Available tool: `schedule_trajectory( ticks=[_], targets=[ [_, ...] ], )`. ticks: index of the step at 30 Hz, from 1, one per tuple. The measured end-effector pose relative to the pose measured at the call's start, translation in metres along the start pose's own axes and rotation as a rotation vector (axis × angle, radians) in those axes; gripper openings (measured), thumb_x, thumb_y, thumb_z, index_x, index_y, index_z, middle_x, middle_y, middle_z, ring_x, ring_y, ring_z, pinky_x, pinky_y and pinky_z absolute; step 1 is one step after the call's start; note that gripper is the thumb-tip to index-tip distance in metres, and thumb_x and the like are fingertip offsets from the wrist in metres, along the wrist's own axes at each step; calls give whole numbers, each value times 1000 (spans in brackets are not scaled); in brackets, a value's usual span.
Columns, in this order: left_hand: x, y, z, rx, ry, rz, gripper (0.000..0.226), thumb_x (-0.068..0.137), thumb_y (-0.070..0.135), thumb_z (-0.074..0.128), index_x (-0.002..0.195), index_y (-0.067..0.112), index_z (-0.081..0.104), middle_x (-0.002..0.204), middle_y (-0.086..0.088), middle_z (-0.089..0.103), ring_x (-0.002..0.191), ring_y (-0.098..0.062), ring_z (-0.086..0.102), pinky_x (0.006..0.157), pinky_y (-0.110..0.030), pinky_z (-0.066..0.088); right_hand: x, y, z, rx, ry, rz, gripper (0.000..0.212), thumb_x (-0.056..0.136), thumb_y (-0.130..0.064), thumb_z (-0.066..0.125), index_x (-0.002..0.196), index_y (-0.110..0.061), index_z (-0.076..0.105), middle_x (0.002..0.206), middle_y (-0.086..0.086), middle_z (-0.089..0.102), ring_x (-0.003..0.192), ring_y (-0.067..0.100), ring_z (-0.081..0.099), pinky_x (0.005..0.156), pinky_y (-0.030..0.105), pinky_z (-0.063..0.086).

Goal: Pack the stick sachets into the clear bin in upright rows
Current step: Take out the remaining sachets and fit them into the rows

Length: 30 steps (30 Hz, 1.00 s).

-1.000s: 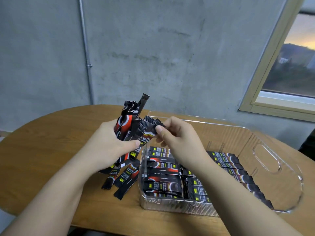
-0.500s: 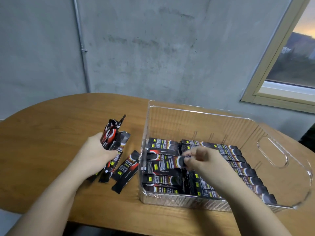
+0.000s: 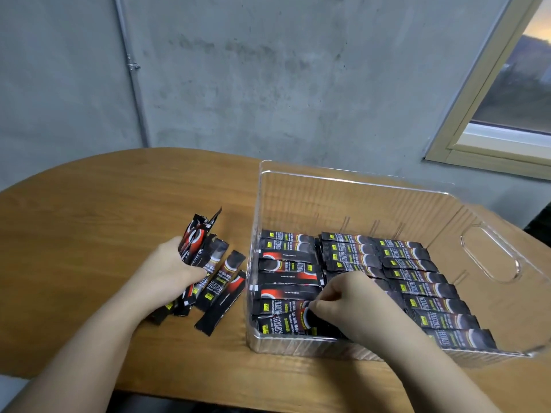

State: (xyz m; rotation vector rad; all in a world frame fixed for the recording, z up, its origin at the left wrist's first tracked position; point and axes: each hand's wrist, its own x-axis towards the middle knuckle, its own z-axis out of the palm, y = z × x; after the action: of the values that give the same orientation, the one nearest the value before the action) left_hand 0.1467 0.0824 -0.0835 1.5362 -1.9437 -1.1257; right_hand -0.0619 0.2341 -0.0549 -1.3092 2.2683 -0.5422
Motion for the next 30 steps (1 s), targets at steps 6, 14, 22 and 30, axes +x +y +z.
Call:
schedule_trajectory(
  ticks=[6, 14, 22, 30],
  targets=[
    [-1, 1, 1, 10, 12, 28, 15, 78, 3, 68, 89, 3, 58, 78, -15, 65, 61, -21, 55, 56, -27, 37, -1, -5, 3, -314, 58, -31, 42, 79, -35, 66, 52, -8, 48, 50, 6, 33, 47, 19, 29, 43, 27, 23],
    [-5, 2, 1, -1, 21, 7, 18, 78, 4, 70, 92, 5, 58, 83, -17, 67, 65, -25, 60, 57, -29, 42, 0, -10, -2, -201, -82, -102, 30, 80, -33, 71, 54, -22, 61, 55, 1, 56, 45, 11, 44, 42, 18, 34],
    [-27, 18, -16, -96, 53, 81, 22, 76, 6, 76, 90, 18, 64, 78, -2, 72, 75, -21, 69, 69, -30, 51, 3, -19, -5, 250, -63, -259, 15, 84, -25, 69, 70, -21, 67, 60, -6, 61, 50, 8, 47, 48, 19, 41],
    [-57, 50, -24, -247, 63, 231, 26, 76, 1, 76, 89, 22, 66, 79, 11, 74, 69, -6, 70, 64, -24, 47, 9, -66, -20, 477, 111, -480, 4, 85, -31, 69, 86, -31, 65, 77, -15, 64, 65, -4, 54, 62, 10, 44]
  ],
)
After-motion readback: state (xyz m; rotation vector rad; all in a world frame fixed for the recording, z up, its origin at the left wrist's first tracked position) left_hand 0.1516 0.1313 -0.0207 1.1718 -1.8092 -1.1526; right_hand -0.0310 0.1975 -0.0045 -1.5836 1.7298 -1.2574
